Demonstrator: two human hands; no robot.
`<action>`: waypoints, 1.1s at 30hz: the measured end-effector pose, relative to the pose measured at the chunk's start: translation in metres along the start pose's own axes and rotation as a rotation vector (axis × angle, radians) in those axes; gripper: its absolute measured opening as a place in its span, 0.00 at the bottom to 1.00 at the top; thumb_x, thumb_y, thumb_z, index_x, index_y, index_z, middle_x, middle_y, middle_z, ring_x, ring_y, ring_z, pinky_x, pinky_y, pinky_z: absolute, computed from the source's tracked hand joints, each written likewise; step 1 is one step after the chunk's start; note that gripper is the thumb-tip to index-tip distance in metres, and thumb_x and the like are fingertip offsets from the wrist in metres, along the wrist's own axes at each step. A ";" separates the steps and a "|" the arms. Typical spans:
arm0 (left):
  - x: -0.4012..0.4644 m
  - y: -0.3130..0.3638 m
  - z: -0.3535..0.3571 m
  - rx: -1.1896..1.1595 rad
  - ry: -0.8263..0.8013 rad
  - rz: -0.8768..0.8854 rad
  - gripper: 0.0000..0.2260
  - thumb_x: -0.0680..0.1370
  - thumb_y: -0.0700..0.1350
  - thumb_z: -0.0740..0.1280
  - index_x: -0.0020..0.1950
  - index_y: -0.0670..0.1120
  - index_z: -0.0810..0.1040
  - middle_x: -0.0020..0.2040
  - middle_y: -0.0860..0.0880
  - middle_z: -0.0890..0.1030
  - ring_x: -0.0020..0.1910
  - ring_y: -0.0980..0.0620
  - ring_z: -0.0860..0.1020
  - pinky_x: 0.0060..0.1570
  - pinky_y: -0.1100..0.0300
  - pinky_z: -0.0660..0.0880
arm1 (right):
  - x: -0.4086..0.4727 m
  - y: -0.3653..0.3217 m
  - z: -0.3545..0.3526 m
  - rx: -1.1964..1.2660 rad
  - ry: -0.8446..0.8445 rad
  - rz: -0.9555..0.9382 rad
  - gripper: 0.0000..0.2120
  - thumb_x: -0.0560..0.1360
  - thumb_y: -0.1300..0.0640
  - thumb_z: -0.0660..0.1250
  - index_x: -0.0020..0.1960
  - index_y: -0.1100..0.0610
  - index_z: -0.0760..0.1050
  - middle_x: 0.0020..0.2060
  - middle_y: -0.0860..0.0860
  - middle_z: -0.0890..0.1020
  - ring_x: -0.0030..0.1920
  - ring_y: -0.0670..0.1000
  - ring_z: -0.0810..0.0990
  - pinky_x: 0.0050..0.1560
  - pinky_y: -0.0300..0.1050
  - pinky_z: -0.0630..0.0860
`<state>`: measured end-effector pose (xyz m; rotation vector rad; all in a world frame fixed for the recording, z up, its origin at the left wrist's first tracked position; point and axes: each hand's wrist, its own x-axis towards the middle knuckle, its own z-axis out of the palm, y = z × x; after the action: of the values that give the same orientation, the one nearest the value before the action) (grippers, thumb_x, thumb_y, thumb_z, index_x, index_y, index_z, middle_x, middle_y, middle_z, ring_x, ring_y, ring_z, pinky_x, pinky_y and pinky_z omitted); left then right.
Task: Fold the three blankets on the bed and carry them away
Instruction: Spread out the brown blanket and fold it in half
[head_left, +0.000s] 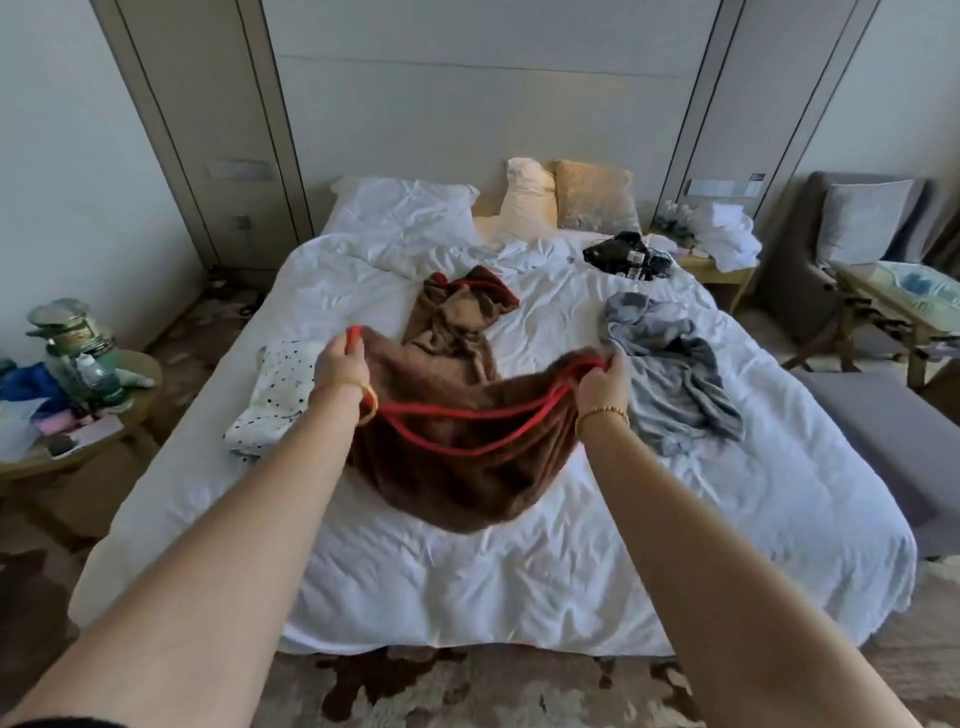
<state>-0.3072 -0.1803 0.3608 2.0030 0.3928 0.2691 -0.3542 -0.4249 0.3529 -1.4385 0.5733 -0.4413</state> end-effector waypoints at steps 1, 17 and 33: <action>0.016 0.028 0.001 -0.143 0.110 0.074 0.18 0.82 0.48 0.53 0.69 0.42 0.70 0.67 0.42 0.72 0.66 0.44 0.70 0.64 0.59 0.63 | 0.019 -0.026 0.006 -0.035 0.065 -0.180 0.30 0.72 0.72 0.50 0.73 0.58 0.60 0.59 0.53 0.72 0.55 0.41 0.72 0.48 0.21 0.64; 0.005 -0.203 0.105 0.655 -0.319 -0.401 0.15 0.80 0.38 0.55 0.64 0.39 0.72 0.62 0.36 0.75 0.61 0.37 0.73 0.59 0.49 0.69 | 0.067 0.201 -0.105 -1.186 -0.176 0.301 0.26 0.75 0.67 0.48 0.65 0.50 0.73 0.45 0.54 0.79 0.43 0.55 0.77 0.44 0.44 0.73; -0.014 -0.292 0.173 0.685 -0.592 -0.681 0.14 0.77 0.38 0.62 0.61 0.34 0.73 0.60 0.35 0.76 0.59 0.38 0.75 0.60 0.51 0.71 | 0.074 0.309 -0.101 -1.469 -0.644 0.605 0.17 0.77 0.61 0.55 0.65 0.55 0.71 0.60 0.56 0.77 0.60 0.56 0.76 0.56 0.45 0.72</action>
<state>-0.3049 -0.2070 0.0222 2.3168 0.8146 -0.9786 -0.3747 -0.5210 0.0342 -2.4491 0.7741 1.1552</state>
